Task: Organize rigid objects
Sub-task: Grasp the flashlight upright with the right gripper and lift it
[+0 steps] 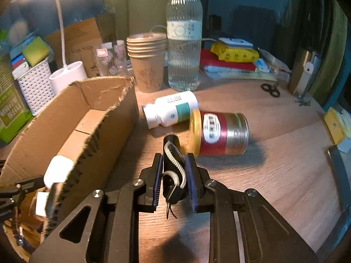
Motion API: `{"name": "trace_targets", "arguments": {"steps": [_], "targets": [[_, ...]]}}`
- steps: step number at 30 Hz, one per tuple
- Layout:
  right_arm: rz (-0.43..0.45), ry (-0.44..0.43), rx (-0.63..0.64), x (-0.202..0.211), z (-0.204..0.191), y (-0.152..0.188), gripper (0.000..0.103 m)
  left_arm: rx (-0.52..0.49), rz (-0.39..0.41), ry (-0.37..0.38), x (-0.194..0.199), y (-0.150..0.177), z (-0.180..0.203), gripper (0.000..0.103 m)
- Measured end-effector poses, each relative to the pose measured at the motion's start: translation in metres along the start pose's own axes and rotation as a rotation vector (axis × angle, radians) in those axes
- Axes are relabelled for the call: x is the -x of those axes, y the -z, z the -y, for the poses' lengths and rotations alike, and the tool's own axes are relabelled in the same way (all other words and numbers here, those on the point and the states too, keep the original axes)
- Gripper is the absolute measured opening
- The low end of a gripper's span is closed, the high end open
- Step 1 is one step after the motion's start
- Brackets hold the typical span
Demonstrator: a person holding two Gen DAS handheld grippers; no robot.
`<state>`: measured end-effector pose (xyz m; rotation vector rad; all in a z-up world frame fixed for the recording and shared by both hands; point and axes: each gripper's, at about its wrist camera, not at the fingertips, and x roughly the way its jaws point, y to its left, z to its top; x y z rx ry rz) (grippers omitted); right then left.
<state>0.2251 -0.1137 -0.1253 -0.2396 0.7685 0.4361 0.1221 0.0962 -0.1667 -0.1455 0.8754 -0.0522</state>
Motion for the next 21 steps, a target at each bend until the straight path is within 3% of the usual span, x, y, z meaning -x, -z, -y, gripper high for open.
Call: {"name": "trace_targets", "arguments": {"steps": [2,4,10,21], "targets": [[0.018,-0.001,0.008,0.008,-0.004,-0.001,0.021,0.0,0.0,0.0,0.0,0.0,0.0,0.025],[0.04,0.002,0.01,0.015,-0.004,-0.005,0.011,0.0,0.0,0.0,0.0,0.0,0.0,0.025],[0.05,0.009,0.029,0.021,-0.008,-0.007,0.01,0.0,0.0,0.0,0.0,0.0,0.0,0.025],[-0.041,-0.018,0.007,-0.007,0.0,0.007,0.01,0.0,0.0,0.0,0.0,0.0,0.0,0.025]]}}
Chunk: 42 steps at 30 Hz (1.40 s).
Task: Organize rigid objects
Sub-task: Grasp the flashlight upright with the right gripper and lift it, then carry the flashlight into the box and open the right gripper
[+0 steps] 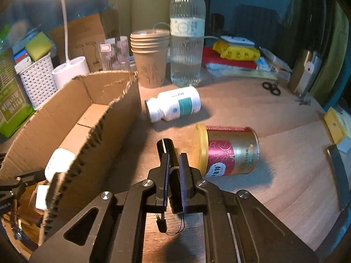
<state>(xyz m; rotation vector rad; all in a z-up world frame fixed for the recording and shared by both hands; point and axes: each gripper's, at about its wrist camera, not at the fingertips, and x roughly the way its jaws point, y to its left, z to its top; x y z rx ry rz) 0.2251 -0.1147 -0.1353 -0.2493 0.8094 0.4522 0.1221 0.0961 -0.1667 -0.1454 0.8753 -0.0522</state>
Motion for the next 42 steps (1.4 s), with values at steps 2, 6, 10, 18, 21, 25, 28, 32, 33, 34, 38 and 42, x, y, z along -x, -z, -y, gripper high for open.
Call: {"name": "trace_targets", "arguments": {"steps": [2,6,10,18,21,25,28,32,33,34,38,42], "targets": [[-0.007,0.004,0.006,-0.003,-0.001,0.001,0.013,0.0,0.0,0.0,0.0,0.0,0.0,0.025],[-0.013,0.001,0.005,-0.006,-0.001,0.0,0.017,0.0,0.0,0.0,0.0,0.0,0.0,0.025],[-0.026,0.01,0.01,-0.01,0.0,-0.001,0.023,0.0,0.0,0.0,0.0,0.0,0.0,0.025],[-0.058,0.004,0.03,-0.025,-0.002,0.0,0.026,0.0,0.0,0.0,0.0,0.0,0.0,0.025],[-0.041,0.001,0.031,-0.021,-0.001,0.001,0.023,0.0,0.0,0.0,0.0,0.0,0.0,0.025],[-0.026,-0.001,0.031,-0.014,-0.002,0.002,0.023,0.0,0.0,0.0,0.0,0.0,0.0,0.025],[0.005,-0.002,0.035,0.0,-0.005,-0.001,0.023,0.0,0.0,0.0,0.0,0.0,0.0,0.025],[0.052,-0.005,0.043,0.021,-0.009,-0.006,0.023,0.0,0.0,0.0,0.0,0.0,0.0,0.025],[0.065,-0.008,0.046,0.026,-0.011,-0.007,0.023,0.0,0.0,0.0,0.0,0.0,0.0,0.025],[0.077,-0.009,0.048,0.031,-0.012,-0.008,0.023,0.0,0.0,0.0,0.0,0.0,0.0,0.025],[0.123,-0.022,0.052,0.049,-0.016,-0.014,0.023,0.0,0.0,0.0,0.0,0.0,0.0,0.025],[0.174,-0.037,0.067,0.071,-0.025,-0.018,0.023,0.0,0.0,0.0,0.0,0.0,0.0,0.025]]}}
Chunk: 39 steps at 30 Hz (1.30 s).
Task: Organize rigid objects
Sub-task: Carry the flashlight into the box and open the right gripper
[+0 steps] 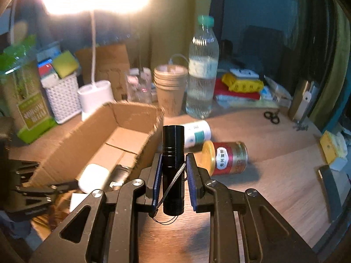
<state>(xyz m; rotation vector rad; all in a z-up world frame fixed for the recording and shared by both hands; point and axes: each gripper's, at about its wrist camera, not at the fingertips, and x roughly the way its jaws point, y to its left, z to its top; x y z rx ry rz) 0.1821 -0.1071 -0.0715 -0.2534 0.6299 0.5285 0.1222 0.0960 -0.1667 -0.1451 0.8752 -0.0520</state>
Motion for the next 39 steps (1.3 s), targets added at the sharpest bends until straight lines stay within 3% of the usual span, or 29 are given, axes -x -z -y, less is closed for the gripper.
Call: {"name": "trace_targets", "arguments": {"steps": [9,18,39], "targets": [[0.078,-0.057,0.049,0.034,-0.026,-0.01,0.023,0.0,0.0,0.0,0.0,0.0,0.0,0.025],[0.092,-0.112,0.086,0.041,-0.05,-0.012,0.023,0.0,0.0,0.0,0.0,0.0,0.0,0.025],[0.012,-0.167,0.13,0.012,-0.075,-0.001,0.023,0.0,0.0,0.0,0.0,0.0,0.0,0.025]]}}
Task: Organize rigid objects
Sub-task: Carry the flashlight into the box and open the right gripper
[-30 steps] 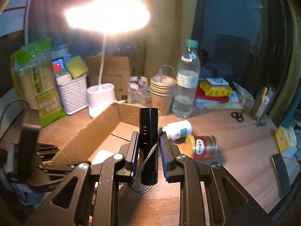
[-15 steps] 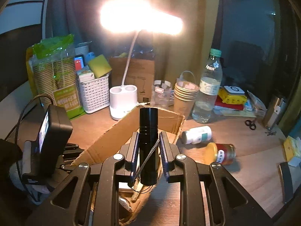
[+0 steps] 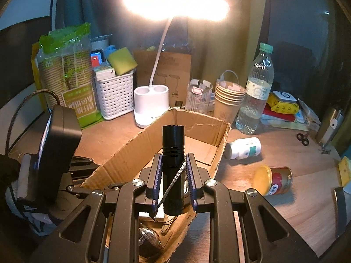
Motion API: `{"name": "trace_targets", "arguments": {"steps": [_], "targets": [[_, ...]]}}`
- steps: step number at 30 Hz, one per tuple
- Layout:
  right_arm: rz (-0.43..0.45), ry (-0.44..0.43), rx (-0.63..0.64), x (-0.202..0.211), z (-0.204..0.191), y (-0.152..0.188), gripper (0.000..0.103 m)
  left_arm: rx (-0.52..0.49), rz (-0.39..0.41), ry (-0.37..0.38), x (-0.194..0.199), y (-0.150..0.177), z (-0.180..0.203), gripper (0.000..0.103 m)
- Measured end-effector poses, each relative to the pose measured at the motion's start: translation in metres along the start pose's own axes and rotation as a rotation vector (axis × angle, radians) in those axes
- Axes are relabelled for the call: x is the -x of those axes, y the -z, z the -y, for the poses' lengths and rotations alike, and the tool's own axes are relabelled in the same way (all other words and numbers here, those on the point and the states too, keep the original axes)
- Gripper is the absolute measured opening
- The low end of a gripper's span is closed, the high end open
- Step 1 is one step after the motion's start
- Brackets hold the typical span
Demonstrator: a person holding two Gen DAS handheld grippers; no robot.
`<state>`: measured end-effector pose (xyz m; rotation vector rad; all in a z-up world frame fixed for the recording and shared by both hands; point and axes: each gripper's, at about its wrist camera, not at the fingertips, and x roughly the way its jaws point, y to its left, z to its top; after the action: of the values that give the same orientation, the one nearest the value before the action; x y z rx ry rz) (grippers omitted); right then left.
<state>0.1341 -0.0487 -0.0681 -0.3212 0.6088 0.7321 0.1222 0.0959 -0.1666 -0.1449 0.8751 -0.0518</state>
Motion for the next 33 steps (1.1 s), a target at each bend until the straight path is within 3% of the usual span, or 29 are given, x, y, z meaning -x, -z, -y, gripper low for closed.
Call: {"name": "trace_targets", "arguments": {"steps": [16,26,33], "targets": [[-0.12,0.015,-0.01,-0.041,0.009,0.017,0.023,0.0,0.0,0.0,0.0,0.0,0.0,0.025],[-0.127,0.003,0.005,-0.04,0.004,0.018,0.024,0.0,0.0,0.0,0.0,0.0,0.0,0.025],[-0.115,-0.006,0.005,-0.036,0.003,0.016,0.033,0.0,0.0,0.0,0.0,0.0,0.0,0.025]]}}
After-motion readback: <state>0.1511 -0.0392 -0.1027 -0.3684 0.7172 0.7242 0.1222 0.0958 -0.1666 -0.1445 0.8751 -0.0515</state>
